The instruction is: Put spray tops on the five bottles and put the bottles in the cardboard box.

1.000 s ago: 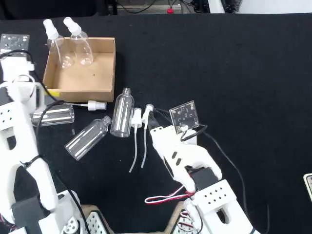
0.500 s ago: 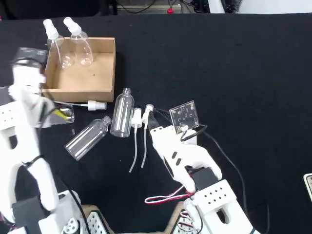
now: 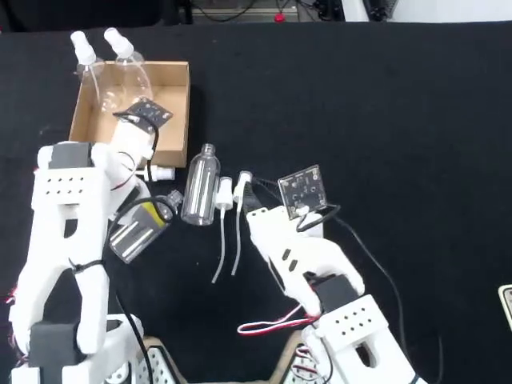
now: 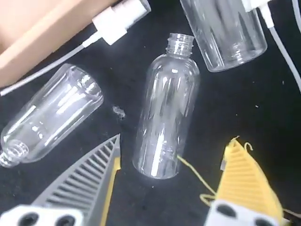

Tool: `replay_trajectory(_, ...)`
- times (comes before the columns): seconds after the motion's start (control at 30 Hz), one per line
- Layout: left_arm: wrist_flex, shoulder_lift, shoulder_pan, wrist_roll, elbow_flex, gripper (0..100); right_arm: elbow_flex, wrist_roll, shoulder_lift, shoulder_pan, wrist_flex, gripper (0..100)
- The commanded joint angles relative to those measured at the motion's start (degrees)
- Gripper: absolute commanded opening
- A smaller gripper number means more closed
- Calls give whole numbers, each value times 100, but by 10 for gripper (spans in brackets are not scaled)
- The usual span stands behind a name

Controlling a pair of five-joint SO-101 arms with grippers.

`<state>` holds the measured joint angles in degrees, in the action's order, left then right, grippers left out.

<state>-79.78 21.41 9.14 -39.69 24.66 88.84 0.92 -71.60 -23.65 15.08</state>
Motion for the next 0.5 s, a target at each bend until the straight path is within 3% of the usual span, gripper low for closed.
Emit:
replay_trajectory(0.0,316,123,-40,-202,31,337,-110,9,-84,-70,-105,35)
replay_trajectory(0.47,1108,-1187,-110,-185,-66,337,-110,9,-84,-70,-105,35)
